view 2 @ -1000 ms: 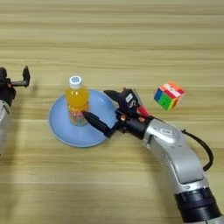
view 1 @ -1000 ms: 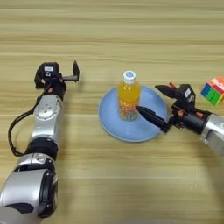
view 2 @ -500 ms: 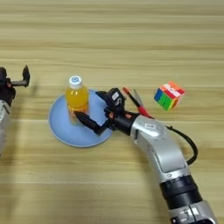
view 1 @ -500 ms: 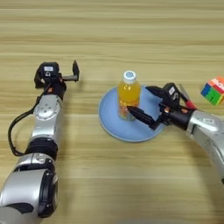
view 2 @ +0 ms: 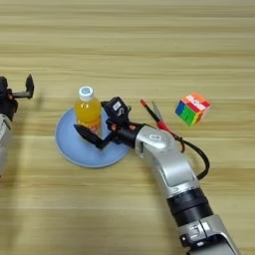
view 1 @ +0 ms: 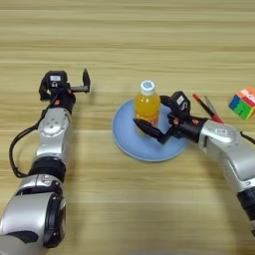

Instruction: Move the objects on the table

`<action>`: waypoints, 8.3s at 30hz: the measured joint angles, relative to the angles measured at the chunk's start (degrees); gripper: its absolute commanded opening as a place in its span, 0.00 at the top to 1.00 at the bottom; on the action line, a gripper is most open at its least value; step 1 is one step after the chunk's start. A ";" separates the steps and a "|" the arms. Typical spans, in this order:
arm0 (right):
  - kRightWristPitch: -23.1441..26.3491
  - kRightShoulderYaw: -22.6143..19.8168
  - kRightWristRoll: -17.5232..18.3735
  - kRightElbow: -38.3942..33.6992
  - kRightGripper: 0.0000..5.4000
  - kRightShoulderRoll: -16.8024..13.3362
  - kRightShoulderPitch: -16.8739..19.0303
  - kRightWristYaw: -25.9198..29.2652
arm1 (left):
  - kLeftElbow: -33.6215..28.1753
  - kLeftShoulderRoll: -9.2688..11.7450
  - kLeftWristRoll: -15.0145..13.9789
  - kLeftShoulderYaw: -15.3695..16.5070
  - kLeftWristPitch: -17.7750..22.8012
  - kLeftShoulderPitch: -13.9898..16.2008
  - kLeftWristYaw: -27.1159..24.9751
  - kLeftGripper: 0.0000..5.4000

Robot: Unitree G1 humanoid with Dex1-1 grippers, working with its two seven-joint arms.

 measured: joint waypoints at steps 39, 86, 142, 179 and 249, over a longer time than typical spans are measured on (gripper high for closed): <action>-5.48 -13.81 -0.30 6.85 0.37 2.83 -7.08 -10.35 | -0.04 -0.08 0.13 -0.13 -0.24 0.01 0.41 0.00; -28.25 -19.32 -7.81 67.13 0.37 4.47 -34.27 -13.89 | -0.77 -0.12 0.11 -0.50 -0.23 0.14 0.49 0.00; -27.95 -20.16 -5.96 45.00 0.00 3.77 -21.47 -8.25 | -1.54 -0.20 0.13 -0.52 -0.20 0.27 1.03 0.00; -16.37 -26.74 0.41 9.82 0.00 -9.43 -9.46 -9.98 | -0.97 -0.39 0.21 -0.79 -0.21 0.23 1.35 0.00; -24.42 -24.96 -3.74 52.14 0.20 -16.79 -15.07 -3.63 | 0.64 -0.04 0.21 -0.87 -0.21 0.12 1.21 0.00</action>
